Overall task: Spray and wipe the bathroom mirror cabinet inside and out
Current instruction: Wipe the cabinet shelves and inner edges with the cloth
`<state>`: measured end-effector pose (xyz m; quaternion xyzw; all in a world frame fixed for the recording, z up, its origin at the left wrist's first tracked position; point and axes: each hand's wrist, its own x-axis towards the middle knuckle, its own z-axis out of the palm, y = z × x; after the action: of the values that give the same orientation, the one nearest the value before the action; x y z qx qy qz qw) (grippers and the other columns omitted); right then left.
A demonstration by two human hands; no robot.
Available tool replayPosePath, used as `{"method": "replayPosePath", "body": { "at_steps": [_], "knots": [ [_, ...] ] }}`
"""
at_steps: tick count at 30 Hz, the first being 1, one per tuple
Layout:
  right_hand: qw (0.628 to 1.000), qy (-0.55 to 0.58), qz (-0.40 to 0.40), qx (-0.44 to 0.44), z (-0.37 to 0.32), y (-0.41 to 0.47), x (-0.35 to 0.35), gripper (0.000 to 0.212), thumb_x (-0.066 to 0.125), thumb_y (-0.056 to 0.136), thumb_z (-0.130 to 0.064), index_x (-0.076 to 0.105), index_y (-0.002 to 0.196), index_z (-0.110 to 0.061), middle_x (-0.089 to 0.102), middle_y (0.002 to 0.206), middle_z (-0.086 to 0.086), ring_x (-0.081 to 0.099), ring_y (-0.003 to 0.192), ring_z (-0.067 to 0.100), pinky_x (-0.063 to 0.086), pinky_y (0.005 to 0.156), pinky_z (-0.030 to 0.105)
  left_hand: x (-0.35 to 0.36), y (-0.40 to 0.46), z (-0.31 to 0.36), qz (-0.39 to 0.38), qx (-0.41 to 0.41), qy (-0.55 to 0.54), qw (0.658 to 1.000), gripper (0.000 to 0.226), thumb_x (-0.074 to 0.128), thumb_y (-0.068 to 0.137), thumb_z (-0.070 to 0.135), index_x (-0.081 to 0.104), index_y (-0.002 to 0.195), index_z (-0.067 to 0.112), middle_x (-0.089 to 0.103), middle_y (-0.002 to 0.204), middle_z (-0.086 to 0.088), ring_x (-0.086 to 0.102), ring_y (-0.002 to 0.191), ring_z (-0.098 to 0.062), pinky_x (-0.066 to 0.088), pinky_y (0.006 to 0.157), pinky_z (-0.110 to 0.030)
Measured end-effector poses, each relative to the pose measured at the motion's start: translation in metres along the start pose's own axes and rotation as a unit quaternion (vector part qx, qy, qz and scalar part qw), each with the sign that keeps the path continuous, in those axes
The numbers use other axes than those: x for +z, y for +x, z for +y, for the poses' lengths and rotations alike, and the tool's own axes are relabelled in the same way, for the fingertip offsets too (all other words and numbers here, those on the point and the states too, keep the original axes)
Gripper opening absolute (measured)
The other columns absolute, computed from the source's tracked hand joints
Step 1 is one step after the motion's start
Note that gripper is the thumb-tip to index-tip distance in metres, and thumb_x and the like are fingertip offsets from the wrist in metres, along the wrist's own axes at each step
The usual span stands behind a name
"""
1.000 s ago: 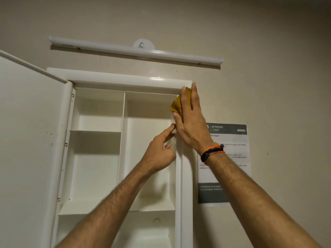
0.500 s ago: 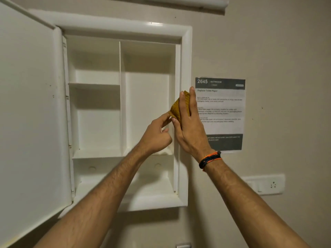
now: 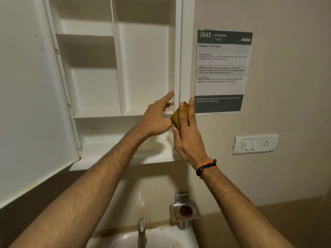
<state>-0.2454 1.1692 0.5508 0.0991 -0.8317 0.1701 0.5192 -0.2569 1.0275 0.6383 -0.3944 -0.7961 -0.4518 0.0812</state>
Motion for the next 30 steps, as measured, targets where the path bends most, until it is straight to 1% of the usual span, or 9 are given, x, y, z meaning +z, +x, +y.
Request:
{"method": "replayPosePath", "body": {
  "at_steps": [7, 13, 16, 19, 21, 23, 25, 27, 30],
  "knots": [
    [0.998, 0.018, -0.028, 0.046, 0.0, -0.055, 0.015, 0.074, 0.047, 0.1, -0.017, 0.001, 0.157, -0.023, -0.021, 0.162, -0.002, 0.013, 0.151, 0.023, 0.052, 0.097, 0.031, 0.008, -0.007, -0.006, 0.001, -0.002, 0.055, 0.998, 0.1, 0.055, 0.071, -0.01, 0.015, 0.156, 0.026, 0.035, 0.156, 0.0, 0.036, 0.141, -0.019, 0.038, 0.095, -0.012],
    [0.995, 0.006, -0.047, 0.082, -0.002, -0.091, 0.026, 0.077, 0.049, 0.098, -0.012, 0.001, 0.157, -0.023, -0.021, 0.162, -0.003, 0.019, 0.149, 0.027, 0.045, 0.09, 0.021, 0.009, -0.006, -0.007, 0.003, 0.009, 0.048, 0.999, 0.098, 0.058, 0.071, -0.002, 0.015, 0.156, 0.024, 0.033, 0.157, -0.001, 0.035, 0.142, -0.023, 0.035, 0.112, -0.036],
    [0.992, 0.003, -0.066, 0.104, -0.003, -0.107, 0.029, 0.085, 0.052, 0.093, -0.001, 0.0, 0.157, -0.023, -0.021, 0.162, -0.003, 0.02, 0.148, 0.03, 0.048, 0.09, 0.024, 0.01, -0.005, -0.009, 0.007, 0.004, 0.057, 0.998, 0.1, 0.058, 0.072, -0.008, 0.014, 0.156, 0.026, 0.034, 0.156, 0.0, 0.036, 0.142, -0.023, 0.036, 0.102, -0.026],
    [0.988, 0.003, -0.097, 0.121, -0.005, -0.126, 0.028, 0.095, 0.048, 0.085, 0.011, -0.003, 0.157, -0.024, -0.023, 0.161, -0.002, 0.027, 0.145, 0.033, 0.058, 0.08, 0.027, 0.011, -0.005, -0.01, 0.014, 0.005, 0.066, 0.998, 0.101, 0.06, 0.073, -0.009, 0.014, 0.156, 0.027, 0.036, 0.155, 0.0, 0.035, 0.142, -0.025, 0.036, 0.102, -0.029],
    [0.983, 0.004, -0.122, 0.136, -0.007, -0.137, 0.026, 0.1, 0.044, 0.08, 0.015, -0.006, 0.156, -0.025, -0.024, 0.161, -0.002, 0.049, 0.129, 0.034, 0.058, 0.06, 0.026, 0.012, -0.006, -0.009, 0.016, 0.007, 0.067, 0.998, 0.1, 0.06, 0.074, -0.008, 0.014, 0.156, 0.027, 0.036, 0.155, 0.0, 0.034, 0.142, -0.026, 0.036, 0.106, -0.034],
    [0.977, 0.013, -0.143, 0.155, -0.008, -0.146, 0.024, 0.104, 0.042, 0.077, 0.016, -0.009, 0.155, -0.028, -0.026, 0.16, -0.004, 0.065, 0.092, 0.034, 0.054, 0.049, 0.032, 0.013, -0.006, -0.008, 0.019, 0.008, 0.068, 0.997, 0.099, 0.061, 0.075, -0.007, 0.014, 0.155, 0.026, 0.036, 0.155, -0.001, 0.034, 0.142, -0.027, 0.036, 0.109, -0.04],
    [0.972, 0.035, -0.157, 0.169, -0.01, -0.151, 0.021, 0.105, 0.042, 0.078, 0.015, -0.012, 0.154, -0.032, -0.028, 0.159, -0.006, 0.065, 0.082, 0.033, 0.057, 0.056, 0.036, 0.013, -0.007, -0.007, 0.017, 0.008, 0.067, 0.998, 0.097, 0.062, 0.075, -0.003, 0.015, 0.155, 0.025, 0.035, 0.155, -0.002, 0.033, 0.143, -0.026, 0.034, 0.111, -0.043],
    [0.969, 0.066, -0.163, 0.172, -0.013, -0.153, 0.017, 0.099, 0.043, 0.085, 0.012, -0.011, 0.154, -0.035, -0.028, 0.159, -0.009, 0.061, 0.109, 0.028, 0.057, 0.087, 0.031, 0.012, -0.008, -0.006, 0.011, 0.009, 0.064, 0.998, 0.097, 0.061, 0.074, 0.001, 0.015, 0.156, 0.025, 0.035, 0.155, -0.003, 0.032, 0.143, -0.024, 0.033, 0.113, -0.044],
    [0.962, 0.125, -0.156, 0.187, -0.018, -0.15, 0.009, 0.081, 0.043, 0.099, -0.004, -0.006, 0.153, -0.041, -0.021, 0.161, -0.014, 0.021, 0.142, 0.005, 0.021, 0.112, 0.017, 0.011, -0.007, -0.007, 0.014, -0.002, 0.069, 0.997, 0.098, 0.059, 0.073, -0.005, 0.015, 0.156, 0.026, 0.037, 0.154, -0.002, 0.034, 0.143, -0.022, 0.036, 0.11, -0.036]
  ]
}}
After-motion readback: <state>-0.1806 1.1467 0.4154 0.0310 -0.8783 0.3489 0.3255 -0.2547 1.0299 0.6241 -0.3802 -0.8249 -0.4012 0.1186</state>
